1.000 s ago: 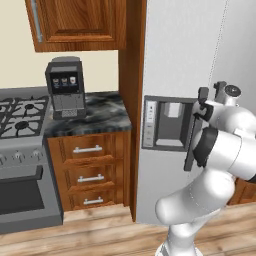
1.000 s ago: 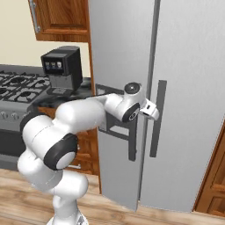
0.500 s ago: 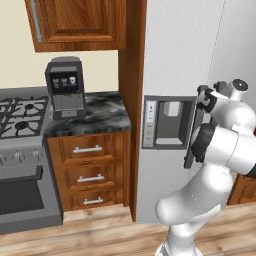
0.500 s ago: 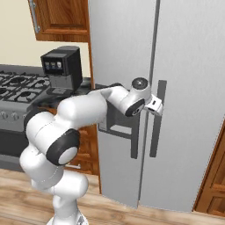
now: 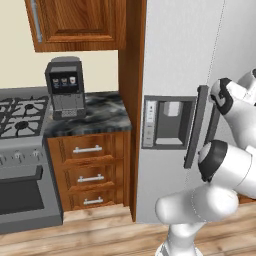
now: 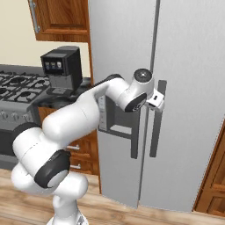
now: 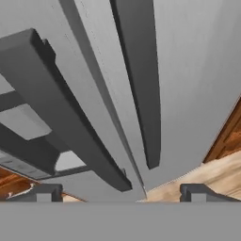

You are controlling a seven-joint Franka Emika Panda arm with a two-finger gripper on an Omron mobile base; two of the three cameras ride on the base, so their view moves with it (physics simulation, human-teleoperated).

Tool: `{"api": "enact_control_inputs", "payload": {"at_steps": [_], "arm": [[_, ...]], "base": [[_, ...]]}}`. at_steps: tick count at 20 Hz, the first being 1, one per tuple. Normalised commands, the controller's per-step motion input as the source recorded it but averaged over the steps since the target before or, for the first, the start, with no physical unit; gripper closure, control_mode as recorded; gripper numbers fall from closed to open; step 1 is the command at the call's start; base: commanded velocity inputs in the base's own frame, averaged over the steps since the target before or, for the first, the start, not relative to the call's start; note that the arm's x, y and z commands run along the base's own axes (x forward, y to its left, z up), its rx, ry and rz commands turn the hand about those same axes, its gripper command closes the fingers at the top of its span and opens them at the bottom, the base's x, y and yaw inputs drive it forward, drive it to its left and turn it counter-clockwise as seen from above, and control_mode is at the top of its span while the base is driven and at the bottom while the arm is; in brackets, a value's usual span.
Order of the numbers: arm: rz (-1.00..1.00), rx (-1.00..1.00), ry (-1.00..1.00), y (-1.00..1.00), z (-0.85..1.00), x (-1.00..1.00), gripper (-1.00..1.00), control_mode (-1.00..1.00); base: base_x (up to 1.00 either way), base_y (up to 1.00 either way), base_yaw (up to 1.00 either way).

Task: Take the bottled waters from the counter and place them in the freezer to freeze. Close the freezer door after placing the bottles.

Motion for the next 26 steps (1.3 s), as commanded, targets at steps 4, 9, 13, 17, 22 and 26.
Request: {"api": "enact_control_inputs", "payload": {"at_steps": [4,9,13,17,22,26], "arm": [[0.00,-0.01,-0.03,0.37,0.26,0.05,-1.00,-1.00],[0.00,-0.07,0.00,0.02,0.00,0.42,-1.00,-1.00],[0.00,-0.06,-0.03,0.27,-0.04,0.41,-1.00,-1.00],[0.00,-0.04,-0.05,0.22,-0.01,0.37,-1.00,-1.00],[0.00,-0.03,-0.02,0.11,0.00,0.37,-1.00,-1.00],[0.00,-0.02,-0.01,0.01,0.00,0.40,-1.00,-1.00]], "base": [[0.00,0.00,0.00],[0.00,0.00,0.00],[0.00,0.00,0.00],[0.00,0.00,0.00],[0.00,0.00,0.00],[0.00,0.00,0.00]]}}
